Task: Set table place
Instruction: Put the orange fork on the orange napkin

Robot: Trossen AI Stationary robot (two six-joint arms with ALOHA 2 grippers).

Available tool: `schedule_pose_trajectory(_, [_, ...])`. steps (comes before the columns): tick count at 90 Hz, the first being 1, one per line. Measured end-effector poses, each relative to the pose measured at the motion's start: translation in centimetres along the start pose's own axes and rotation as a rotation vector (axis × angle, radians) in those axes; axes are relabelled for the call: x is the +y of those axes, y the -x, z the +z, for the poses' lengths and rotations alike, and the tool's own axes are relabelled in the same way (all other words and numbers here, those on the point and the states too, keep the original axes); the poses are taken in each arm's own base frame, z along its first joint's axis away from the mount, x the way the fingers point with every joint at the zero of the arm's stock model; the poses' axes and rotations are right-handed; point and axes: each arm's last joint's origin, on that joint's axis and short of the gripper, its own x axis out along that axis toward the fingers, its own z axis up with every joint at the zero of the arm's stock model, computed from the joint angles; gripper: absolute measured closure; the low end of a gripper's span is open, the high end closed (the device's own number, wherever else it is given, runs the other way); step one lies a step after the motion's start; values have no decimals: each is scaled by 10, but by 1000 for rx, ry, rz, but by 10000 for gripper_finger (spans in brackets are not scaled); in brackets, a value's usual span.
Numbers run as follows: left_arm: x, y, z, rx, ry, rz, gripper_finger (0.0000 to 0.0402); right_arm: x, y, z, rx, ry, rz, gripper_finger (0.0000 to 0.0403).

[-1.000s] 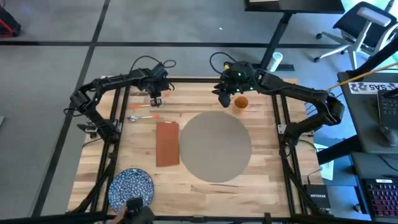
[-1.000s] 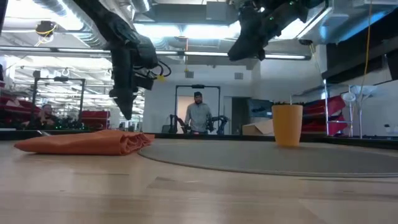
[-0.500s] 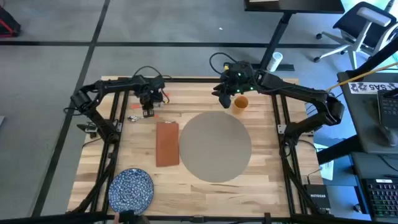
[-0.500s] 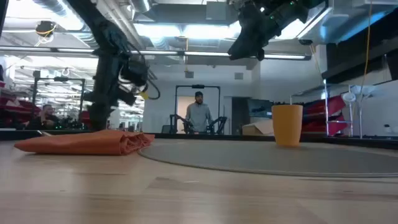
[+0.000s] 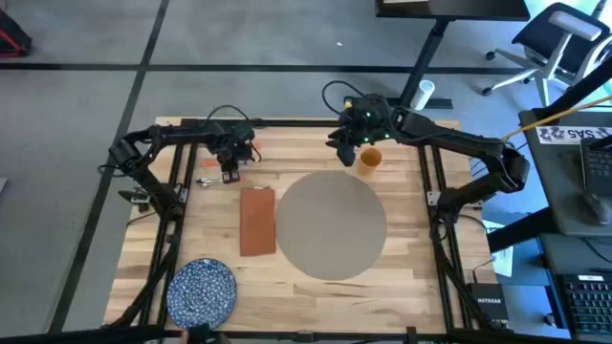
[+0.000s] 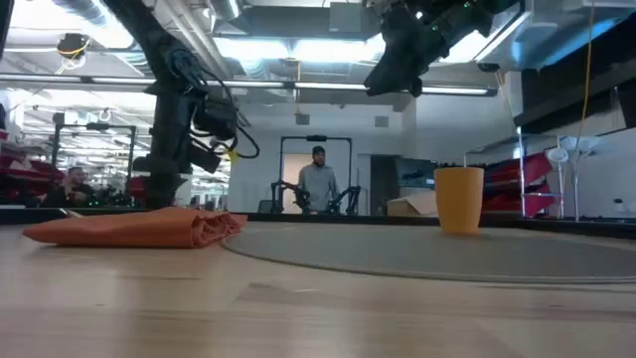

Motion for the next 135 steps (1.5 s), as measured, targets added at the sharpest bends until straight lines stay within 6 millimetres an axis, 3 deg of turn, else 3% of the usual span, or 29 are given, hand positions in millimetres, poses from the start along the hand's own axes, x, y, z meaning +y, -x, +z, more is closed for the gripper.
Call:
schedule_pose_trajectory(20, [-6, 1, 4, -11, -35, 4, 341, 0, 0, 0, 0, 0, 1, 288])
schedule_pose_trajectory(64, [-6, 2, 7, -45, -82, 10, 239, 0, 0, -3, 31, -9, 0, 288])
schedule_pose_trajectory(86, [-6, -1, 7, -75, -83, -25, 235, 1, 0, -3, 32, -8, 20, 288])
schedule_pose_trajectory(135, [1, -4, 4, -46, -62, 78, 235, 1, 0, -4, 38, -10, 19, 288])
